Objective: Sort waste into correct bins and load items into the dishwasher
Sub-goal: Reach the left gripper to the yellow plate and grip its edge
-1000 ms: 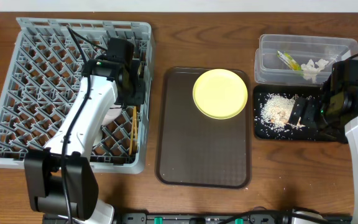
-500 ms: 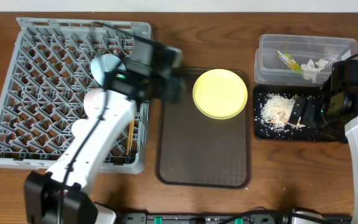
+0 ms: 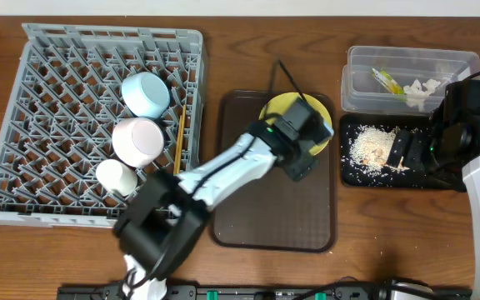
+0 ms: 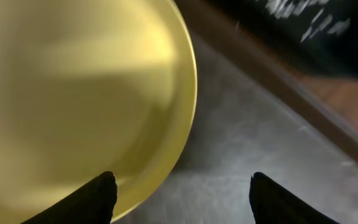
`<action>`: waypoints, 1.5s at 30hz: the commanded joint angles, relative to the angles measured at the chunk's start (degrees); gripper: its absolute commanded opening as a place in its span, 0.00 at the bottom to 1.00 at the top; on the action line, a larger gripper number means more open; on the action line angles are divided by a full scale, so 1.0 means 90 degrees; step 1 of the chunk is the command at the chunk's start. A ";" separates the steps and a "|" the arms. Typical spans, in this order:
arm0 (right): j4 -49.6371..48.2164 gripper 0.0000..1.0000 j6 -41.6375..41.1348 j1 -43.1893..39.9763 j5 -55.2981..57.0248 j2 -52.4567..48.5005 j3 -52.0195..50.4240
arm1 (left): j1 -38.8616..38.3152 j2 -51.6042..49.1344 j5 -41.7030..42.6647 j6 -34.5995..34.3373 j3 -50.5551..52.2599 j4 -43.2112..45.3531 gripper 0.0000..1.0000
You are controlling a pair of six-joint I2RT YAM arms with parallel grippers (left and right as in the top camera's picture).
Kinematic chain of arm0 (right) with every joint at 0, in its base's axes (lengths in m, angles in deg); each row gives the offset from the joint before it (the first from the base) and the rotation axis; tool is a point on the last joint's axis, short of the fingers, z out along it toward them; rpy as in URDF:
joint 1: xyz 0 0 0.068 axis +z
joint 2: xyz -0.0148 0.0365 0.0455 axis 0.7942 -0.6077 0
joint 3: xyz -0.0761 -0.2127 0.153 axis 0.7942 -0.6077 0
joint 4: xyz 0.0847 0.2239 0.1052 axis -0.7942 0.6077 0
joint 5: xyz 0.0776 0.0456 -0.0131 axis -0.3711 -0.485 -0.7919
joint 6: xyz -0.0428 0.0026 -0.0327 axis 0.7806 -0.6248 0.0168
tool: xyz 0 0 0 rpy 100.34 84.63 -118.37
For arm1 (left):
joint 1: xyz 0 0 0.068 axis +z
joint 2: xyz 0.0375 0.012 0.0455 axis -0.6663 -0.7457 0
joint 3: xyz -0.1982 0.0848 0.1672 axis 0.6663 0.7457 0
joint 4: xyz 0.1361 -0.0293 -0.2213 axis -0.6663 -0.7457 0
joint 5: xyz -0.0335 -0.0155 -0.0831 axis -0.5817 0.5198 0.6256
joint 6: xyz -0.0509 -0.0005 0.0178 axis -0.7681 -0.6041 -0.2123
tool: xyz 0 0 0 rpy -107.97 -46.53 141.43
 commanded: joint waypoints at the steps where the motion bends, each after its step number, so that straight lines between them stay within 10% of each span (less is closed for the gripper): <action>1: 0.0007 0.99 0.0051 -0.0058 0.0002 0.0046 0.0109 | -0.0078 -0.0488 -0.0748 0.0398 -0.0041 0.0000 0.70; 6: 0.0010 0.99 0.0053 -0.0058 0.0002 0.0046 0.0109 | -0.0075 -0.0833 -0.0770 0.0396 -0.0041 -0.0423 0.68; 16: 0.0000 0.99 0.0051 -0.0058 0.0002 0.0046 0.0109 | -0.0075 -0.0840 -0.0767 -0.0794 -0.0034 -0.2174 0.34; 29: 0.0012 0.99 0.0051 -0.0056 0.0002 0.0046 0.0109 | -0.0206 -0.0843 -0.0833 -0.1309 -0.0007 -0.1515 0.33; 45: 0.0017 0.99 0.0051 -0.0058 0.0000 0.0046 0.0109 | -0.0206 -0.0906 -0.3045 -0.1302 0.0282 -0.1375 0.13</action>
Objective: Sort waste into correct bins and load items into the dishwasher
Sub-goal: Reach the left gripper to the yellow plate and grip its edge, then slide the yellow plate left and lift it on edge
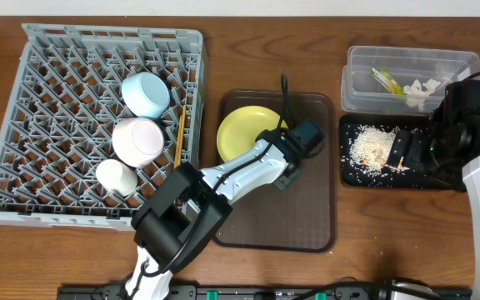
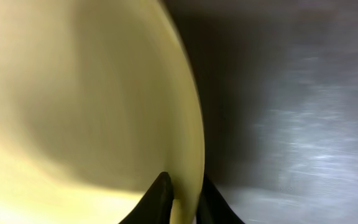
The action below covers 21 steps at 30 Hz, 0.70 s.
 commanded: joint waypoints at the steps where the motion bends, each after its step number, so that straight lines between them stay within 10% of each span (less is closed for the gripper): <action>1: 0.0015 0.99 0.0051 -0.0058 0.0010 0.0046 0.0109 | 0.0092 -0.0306 -0.1185 -0.0027 0.0291 -0.0085 0.11; 21: 0.0012 0.99 0.0051 -0.0056 0.0007 0.0046 0.0109 | 0.0109 0.1088 -0.2137 0.0146 -0.0219 -0.0627 0.08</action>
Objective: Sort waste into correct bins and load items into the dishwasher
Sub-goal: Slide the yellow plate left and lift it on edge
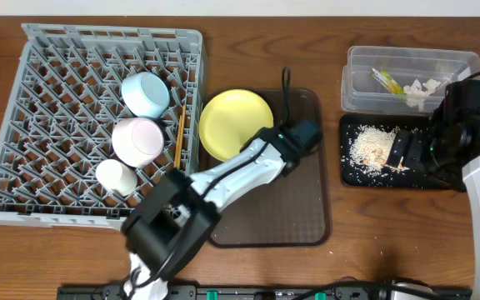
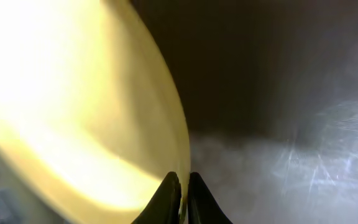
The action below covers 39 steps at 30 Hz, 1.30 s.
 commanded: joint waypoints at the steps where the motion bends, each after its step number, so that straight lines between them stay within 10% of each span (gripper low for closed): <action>1: 0.0012 0.99 0.0051 -0.0058 0.0012 0.0046 0.0109 | 0.0112 0.0670 -0.0393 0.0146 -0.0143 -0.0046 0.08; 21: 0.0049 0.99 0.0051 -0.0058 0.0012 0.0046 0.0109 | 0.0903 0.2191 0.0066 0.1027 -0.0143 0.0427 0.08; 39: 0.0141 0.99 0.0029 -0.0036 0.0012 0.0046 0.0109 | 0.3609 0.2443 0.6045 0.0920 -0.0143 0.0811 0.08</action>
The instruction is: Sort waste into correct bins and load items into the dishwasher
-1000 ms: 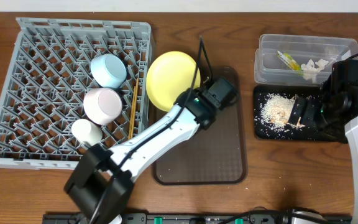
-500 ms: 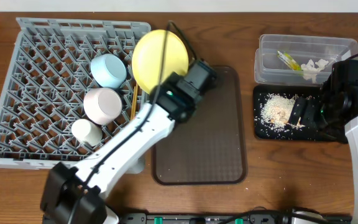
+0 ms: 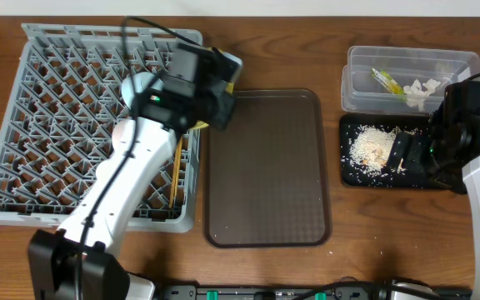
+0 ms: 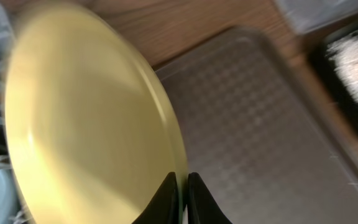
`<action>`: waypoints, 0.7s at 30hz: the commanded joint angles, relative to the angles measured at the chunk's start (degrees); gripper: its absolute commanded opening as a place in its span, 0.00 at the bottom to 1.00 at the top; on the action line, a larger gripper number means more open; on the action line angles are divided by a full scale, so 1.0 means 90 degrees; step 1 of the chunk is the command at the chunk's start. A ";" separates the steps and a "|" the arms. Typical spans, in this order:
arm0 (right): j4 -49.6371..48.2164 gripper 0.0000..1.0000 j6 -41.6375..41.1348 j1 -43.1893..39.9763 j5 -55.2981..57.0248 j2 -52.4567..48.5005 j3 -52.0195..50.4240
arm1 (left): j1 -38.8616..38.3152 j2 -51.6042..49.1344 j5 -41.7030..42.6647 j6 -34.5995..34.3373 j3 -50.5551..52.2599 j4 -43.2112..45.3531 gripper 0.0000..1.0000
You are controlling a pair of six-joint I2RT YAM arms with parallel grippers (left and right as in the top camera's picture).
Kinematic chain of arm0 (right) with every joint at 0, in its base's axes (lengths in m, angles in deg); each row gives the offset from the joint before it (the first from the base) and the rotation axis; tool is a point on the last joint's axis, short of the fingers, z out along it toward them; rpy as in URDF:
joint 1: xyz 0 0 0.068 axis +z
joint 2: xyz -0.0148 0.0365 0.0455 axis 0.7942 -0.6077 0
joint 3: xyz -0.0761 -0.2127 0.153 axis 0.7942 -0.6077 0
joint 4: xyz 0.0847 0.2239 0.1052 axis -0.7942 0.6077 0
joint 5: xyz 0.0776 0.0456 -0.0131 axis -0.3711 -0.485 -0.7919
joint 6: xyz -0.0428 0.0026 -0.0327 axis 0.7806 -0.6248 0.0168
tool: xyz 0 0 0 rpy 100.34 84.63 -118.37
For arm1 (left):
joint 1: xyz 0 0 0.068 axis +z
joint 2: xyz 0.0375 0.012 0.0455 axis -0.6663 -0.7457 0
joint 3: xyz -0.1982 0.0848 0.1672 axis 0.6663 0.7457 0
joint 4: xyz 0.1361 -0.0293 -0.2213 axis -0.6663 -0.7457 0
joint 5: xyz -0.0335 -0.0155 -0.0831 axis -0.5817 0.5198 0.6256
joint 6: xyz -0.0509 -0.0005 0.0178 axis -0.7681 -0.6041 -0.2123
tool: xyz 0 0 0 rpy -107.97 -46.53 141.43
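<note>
My left gripper (image 4: 183,199) is shut on the rim of a yellow plate (image 4: 86,124) and holds it tilted on edge. In the overhead view the left gripper (image 3: 225,96) hangs above the right edge of the grey dish rack (image 3: 48,158), near its back corner. Only a sliver of the plate shows there. A light blue cup (image 3: 134,86) peeks out beside the arm in the rack. My right gripper (image 3: 405,150) hovers over the black tray (image 3: 365,171) strewn with rice crumbs. Its jaws are too dark to read.
The brown serving tray (image 3: 265,167) lies bare between the rack and the black tray. Two clear bins (image 3: 407,75) at the back right hold scraps of waste. Yellow chopsticks (image 3: 176,171) lie along the rack's right side. My left arm hides the other cups.
The left gripper, with the plate in it, has moved from low over the brown tray to above the rack's back right corner. The brown tray is bare now. The right arm has not moved.
My left gripper stood open at the plate's rim on the brown tray's far right. It was then shut on the rim, with the plate further left on the tray. Then the plate overhung the tray's left edge, and now it is held over the rack.
</note>
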 commanded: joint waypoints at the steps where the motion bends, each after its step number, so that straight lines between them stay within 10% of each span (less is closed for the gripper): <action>1: -0.0010 0.99 0.0029 -0.0044 0.0015 0.0046 0.0109 | 0.0597 0.0083 0.1948 -0.0114 -0.0143 0.0104 0.08; 14: -0.0007 0.99 0.0027 -0.0041 0.0015 0.0046 0.0109 | 0.2227 0.0083 0.2902 -0.0563 -0.0141 0.0146 0.08; 18: -0.0005 0.99 0.0029 -0.0041 0.0015 0.0046 0.0109 | 0.2480 0.0083 0.2446 -0.0563 -0.0141 0.0087 0.22; 21: -0.0007 0.99 0.0032 -0.0041 0.0015 0.0046 0.0109 | 0.2616 0.0083 0.2086 -0.0563 -0.0141 0.0073 0.51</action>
